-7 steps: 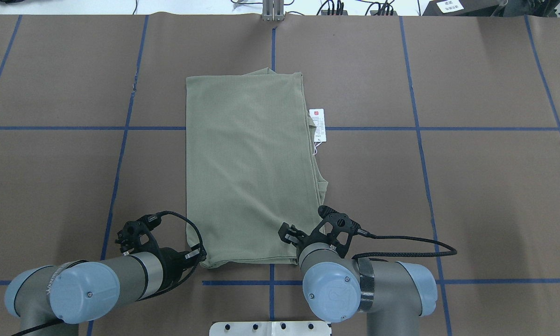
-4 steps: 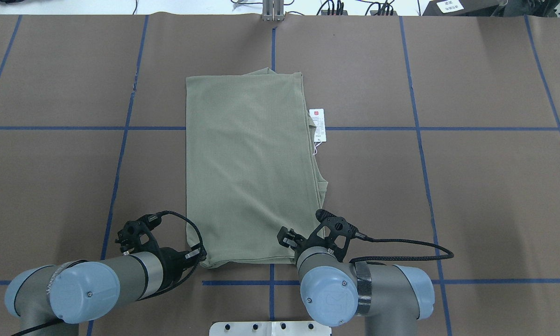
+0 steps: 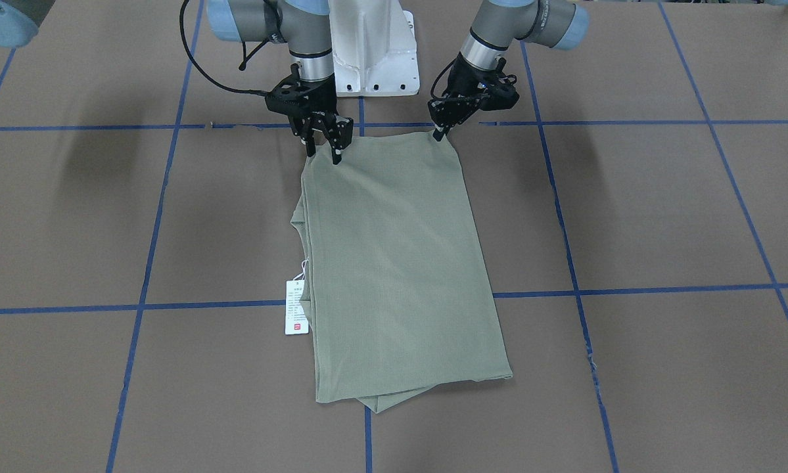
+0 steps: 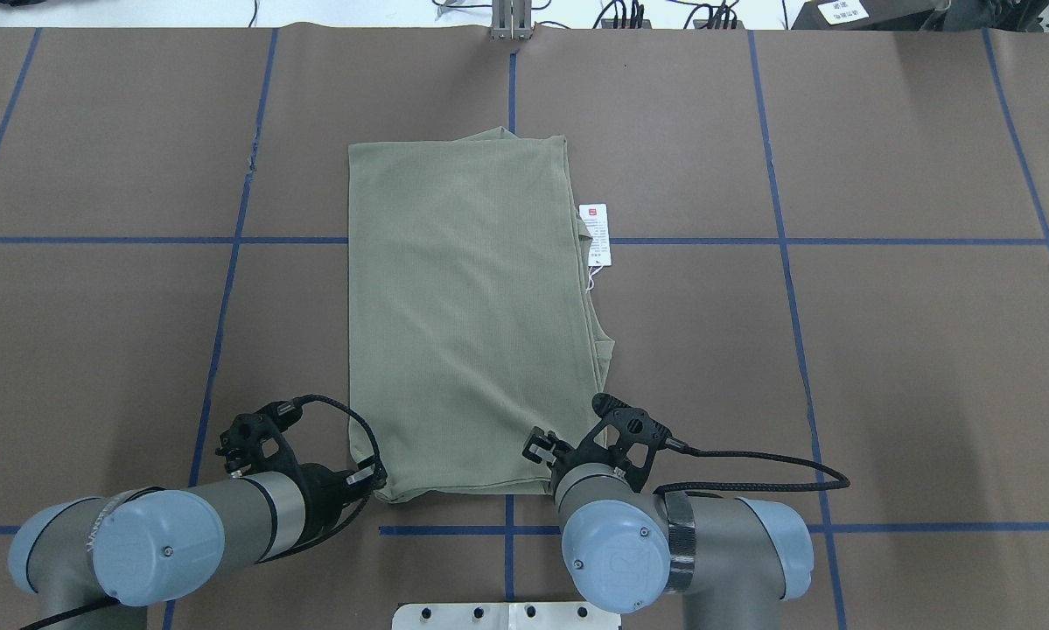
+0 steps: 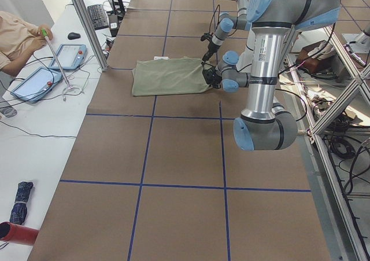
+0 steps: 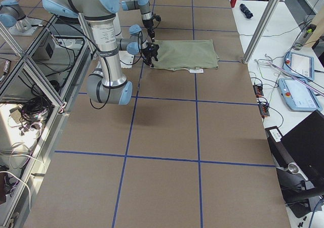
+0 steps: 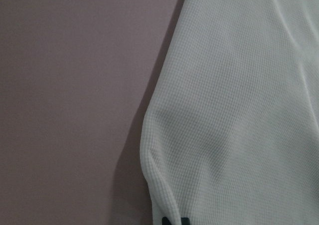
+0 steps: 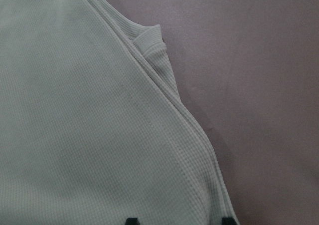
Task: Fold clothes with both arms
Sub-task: 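Grasp the near corners of the green shirt with both grippers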
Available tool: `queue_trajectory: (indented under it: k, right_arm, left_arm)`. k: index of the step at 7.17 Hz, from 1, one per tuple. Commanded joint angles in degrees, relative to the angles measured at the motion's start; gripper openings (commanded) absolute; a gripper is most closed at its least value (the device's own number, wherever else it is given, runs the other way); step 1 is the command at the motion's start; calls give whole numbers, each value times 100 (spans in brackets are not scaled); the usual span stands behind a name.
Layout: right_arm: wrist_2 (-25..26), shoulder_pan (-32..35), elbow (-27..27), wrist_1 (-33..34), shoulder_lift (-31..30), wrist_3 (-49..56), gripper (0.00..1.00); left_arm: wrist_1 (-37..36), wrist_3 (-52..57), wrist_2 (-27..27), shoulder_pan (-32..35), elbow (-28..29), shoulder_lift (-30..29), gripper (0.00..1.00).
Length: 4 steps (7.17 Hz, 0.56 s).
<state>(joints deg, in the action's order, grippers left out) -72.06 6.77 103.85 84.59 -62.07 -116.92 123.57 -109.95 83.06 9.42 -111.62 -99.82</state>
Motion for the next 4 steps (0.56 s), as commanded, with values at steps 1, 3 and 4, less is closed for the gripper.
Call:
queue_trajectory:
  k: [1, 3, 4]
  right_arm:
    - [8, 8, -5, -4, 54, -199, 0]
    - [8, 52, 4, -4, 63, -375, 0]
    - [16, 87, 39, -4, 63, -367, 0]
  left_arm:
    - [0, 0, 0, 7, 0, 6, 0]
    - [0, 9, 0, 7, 0, -2, 0]
    - [0, 17, 9, 7, -9, -11, 0]
